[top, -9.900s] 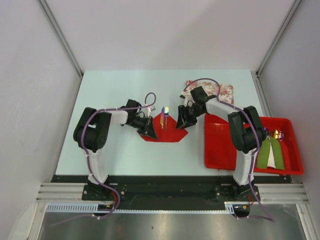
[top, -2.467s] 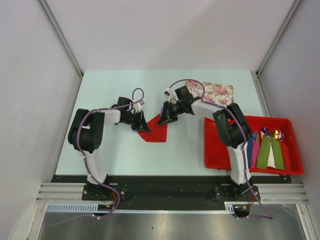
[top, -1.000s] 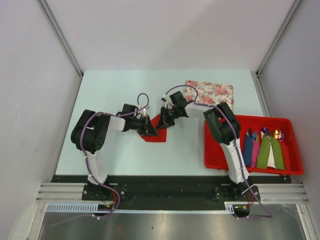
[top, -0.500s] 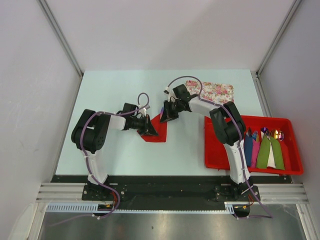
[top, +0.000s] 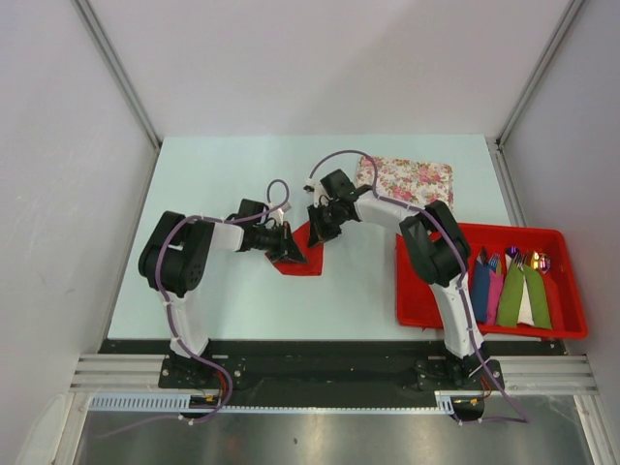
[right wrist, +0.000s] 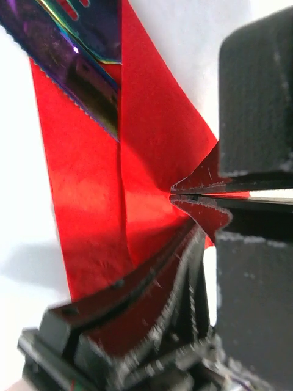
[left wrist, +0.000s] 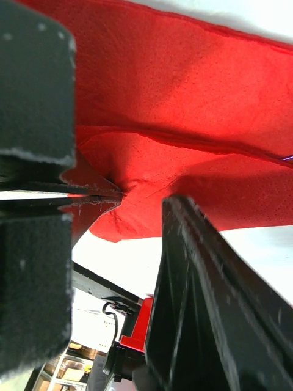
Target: Place the utensils on the paper napkin and roll it up
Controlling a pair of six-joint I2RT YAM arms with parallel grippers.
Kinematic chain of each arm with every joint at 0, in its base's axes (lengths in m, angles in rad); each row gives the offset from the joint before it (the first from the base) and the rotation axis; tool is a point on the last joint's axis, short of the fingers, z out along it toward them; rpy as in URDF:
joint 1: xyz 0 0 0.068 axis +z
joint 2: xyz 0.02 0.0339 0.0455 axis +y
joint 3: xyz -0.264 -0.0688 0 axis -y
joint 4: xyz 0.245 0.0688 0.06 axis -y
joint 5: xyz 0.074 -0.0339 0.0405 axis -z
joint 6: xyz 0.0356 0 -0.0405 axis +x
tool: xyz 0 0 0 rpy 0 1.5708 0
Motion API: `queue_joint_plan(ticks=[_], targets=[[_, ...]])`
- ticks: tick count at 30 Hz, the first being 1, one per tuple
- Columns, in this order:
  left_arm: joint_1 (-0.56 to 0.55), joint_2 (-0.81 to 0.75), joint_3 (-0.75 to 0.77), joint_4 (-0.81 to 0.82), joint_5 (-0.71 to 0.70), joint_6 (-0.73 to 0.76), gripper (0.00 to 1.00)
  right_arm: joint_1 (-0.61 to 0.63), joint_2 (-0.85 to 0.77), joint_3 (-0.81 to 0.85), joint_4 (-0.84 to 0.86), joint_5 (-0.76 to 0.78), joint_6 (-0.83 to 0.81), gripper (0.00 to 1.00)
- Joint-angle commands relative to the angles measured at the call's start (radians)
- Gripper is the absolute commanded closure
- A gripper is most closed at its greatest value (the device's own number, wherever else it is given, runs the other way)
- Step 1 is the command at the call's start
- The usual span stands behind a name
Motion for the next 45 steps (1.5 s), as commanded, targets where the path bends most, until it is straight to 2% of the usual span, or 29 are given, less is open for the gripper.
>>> queue_joint_plan(ticks=[1, 9, 12, 16, 21, 29, 33, 38, 45], targets=[[-0.004, 0.045, -0.003, -0.044, -0.179, 0.057, 1.00, 0.026, 0.055, 0.081, -0.078, 0.124, -0.079, 0.99], [-0.004, 0.030, 0.003, -0.044, -0.178, 0.063, 0.97, 0.047, 0.136, 0.132, -0.188, 0.217, -0.148, 1.00], [-0.003, -0.013, -0.019, 0.008, -0.150, 0.049, 0.93, 0.053, 0.147, 0.140, -0.201, 0.236, -0.161, 1.00], [-0.006, -0.099, -0.052, 0.140, -0.090, 0.006, 0.82, 0.055, 0.170, 0.138, -0.216, 0.210, -0.166, 1.00], [-0.029, -0.095, -0.049, 0.170, -0.081, -0.038, 0.81, 0.044, 0.178, 0.138, -0.215, 0.172, -0.154, 1.00], [-0.027, 0.013, -0.052, 0.133, -0.171, -0.058, 0.92, 0.016, 0.127, 0.137, -0.179, 0.104, -0.122, 0.99], [-0.021, 0.049, -0.049, 0.104, -0.187, -0.055, 0.98, -0.019, 0.064, 0.179, -0.112, 0.052, -0.074, 0.89], [-0.018, 0.054, -0.049, 0.099, -0.191, -0.052, 1.00, -0.049, 0.036, 0.285, -0.092, 0.099, -0.062, 0.86], [-0.016, 0.068, -0.029, 0.087, -0.190, -0.051, 1.00, -0.023, 0.095, 0.363, -0.129, 0.176, -0.123, 0.87]])
